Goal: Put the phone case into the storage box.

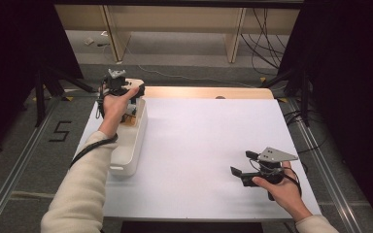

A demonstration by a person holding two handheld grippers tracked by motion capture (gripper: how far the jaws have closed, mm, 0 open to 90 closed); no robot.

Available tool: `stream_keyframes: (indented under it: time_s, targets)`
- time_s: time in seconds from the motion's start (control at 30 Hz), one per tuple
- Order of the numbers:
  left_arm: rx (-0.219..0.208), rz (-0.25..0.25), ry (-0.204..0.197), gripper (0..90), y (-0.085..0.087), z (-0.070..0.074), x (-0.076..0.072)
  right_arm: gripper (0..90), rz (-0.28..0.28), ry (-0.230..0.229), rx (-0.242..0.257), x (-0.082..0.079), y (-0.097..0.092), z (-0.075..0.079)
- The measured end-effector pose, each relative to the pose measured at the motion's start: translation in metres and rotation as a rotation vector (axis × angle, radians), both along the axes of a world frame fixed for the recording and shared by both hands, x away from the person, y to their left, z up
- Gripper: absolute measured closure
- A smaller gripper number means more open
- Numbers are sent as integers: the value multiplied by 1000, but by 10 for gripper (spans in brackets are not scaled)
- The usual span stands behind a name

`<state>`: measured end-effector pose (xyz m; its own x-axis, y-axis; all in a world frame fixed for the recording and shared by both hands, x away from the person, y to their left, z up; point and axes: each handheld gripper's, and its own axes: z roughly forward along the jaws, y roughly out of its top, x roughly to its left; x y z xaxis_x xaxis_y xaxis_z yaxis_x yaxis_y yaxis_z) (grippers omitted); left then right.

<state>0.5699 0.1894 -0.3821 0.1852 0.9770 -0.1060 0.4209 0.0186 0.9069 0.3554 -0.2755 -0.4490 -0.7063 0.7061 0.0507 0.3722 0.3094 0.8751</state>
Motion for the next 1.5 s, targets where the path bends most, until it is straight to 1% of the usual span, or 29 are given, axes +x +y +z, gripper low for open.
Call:
stream_keyframes:
  time_s: [0.37,0.97,1.0,1.5]
  targets:
    - [-10,1,8,104,0,-1,4,153,0,1,-1,0,0,0]
    - [-4,1,15,104,-2,0,9,153,1,2,1,0,0,0]
    - [-11,-4,17,104,-2,-1,9,153,2,1,2,0,0,0]
    - [-9,-5,19,103,-2,0,14,153,1,2,3,0,0,0]
